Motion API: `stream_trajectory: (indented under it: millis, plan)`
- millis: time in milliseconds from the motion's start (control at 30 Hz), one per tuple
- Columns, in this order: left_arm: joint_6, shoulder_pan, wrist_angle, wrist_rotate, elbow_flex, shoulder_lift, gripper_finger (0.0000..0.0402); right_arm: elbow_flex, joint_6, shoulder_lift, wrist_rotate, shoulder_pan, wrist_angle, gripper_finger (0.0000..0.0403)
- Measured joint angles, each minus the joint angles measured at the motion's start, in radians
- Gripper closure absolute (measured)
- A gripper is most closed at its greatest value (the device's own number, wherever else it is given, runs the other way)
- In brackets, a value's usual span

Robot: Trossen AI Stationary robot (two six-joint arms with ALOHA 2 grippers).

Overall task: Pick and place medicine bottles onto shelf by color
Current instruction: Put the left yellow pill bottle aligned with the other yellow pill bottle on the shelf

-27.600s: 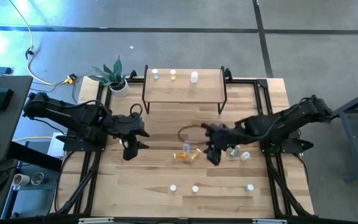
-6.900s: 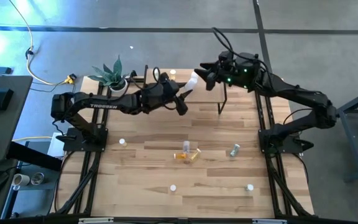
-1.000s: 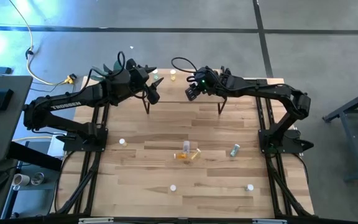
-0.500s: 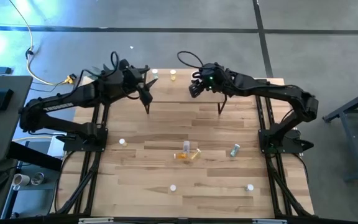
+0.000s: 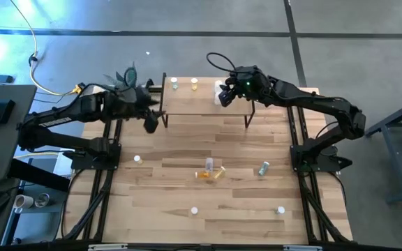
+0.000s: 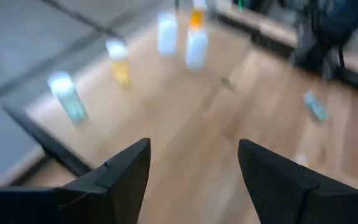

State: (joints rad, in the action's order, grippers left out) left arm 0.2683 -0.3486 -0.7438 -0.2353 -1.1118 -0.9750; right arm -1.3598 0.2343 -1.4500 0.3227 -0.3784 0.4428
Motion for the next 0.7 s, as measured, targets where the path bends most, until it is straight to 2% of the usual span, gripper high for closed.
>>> stream_trajectory:
  millis: [167,333,533,700]
  plan:
    - [0.129,0.069,-0.212,0.013,0.002,0.001,0.0168,0.0,-0.008,0.004,-0.035,0.0,0.01,0.0217]
    - [0.344,0.163,-0.339,-0.008,0.081,0.005,0.0168,0.0,-0.012,0.004,-0.073,0.001,0.018,0.0217]
    - [0.626,0.231,-0.388,-0.004,0.195,0.011,0.0168,0.0,-0.017,0.004,-0.094,0.0,0.018,0.0217]
    - [0.801,0.268,-0.389,0.028,0.271,0.011,0.0169,0.0,-0.019,0.004,-0.095,0.001,0.019,0.0217]
